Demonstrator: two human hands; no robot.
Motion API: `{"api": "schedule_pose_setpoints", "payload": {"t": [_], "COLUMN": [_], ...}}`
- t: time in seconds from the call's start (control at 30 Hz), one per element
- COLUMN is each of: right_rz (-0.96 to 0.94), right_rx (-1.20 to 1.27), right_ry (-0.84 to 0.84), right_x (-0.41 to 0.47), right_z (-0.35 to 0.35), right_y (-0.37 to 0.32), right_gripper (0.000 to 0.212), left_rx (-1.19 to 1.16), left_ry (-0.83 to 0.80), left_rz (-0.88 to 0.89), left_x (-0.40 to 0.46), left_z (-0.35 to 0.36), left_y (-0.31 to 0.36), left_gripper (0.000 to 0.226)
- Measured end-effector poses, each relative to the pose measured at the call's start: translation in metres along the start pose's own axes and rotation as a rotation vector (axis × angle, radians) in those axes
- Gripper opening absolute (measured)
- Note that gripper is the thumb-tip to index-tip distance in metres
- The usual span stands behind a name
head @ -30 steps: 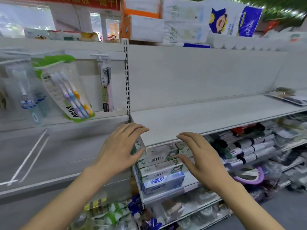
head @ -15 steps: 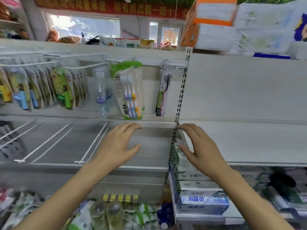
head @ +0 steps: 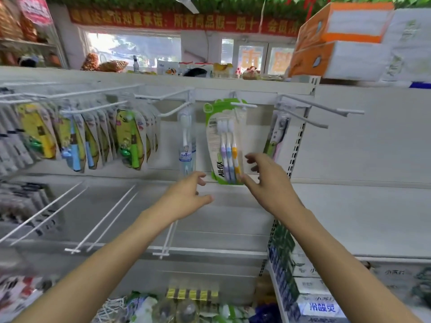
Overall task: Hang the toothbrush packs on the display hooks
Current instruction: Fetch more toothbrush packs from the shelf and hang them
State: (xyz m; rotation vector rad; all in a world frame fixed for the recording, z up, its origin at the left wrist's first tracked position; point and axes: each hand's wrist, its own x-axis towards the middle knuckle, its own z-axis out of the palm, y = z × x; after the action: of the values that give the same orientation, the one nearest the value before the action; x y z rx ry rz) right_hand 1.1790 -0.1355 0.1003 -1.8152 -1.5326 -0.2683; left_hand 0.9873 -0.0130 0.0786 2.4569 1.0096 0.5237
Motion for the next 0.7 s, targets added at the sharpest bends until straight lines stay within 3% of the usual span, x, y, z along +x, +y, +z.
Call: {"api": "schedule_pose_setpoints", "payload": {"t": [0.1,0.23,0.4,0.7], "right_rz": [0.062,0.145,0.208,0.155], "right_rx": [-0.009,0.093,0.124,0.123], "right_ry": [0.036,0.061,0.074,0.134], "right_x": [0.021,0.040,0.054,0.054], "right_z": [0.007,0.018,0.029,0.033], "right_y": [-0.005,-0.008,-0.009,-0.010], "right_gripper": [0.054,0.063,0.046,0.034], "left_rx": [-0.035,-0.005,-0.018,0.327], "left_ry": [-0.052,0.056,0.219,0.392], "left_rz": [-0.042,-0.011,0.042,0.093], "left_x": [0.021,0.041,0.052,0.051], "left_z": [0.009,0.024,0.033,0.025], "left_y": [0.003,0.008,0.008,0.009], "left_gripper": [0.075,0.066,0.086,0.086]}}
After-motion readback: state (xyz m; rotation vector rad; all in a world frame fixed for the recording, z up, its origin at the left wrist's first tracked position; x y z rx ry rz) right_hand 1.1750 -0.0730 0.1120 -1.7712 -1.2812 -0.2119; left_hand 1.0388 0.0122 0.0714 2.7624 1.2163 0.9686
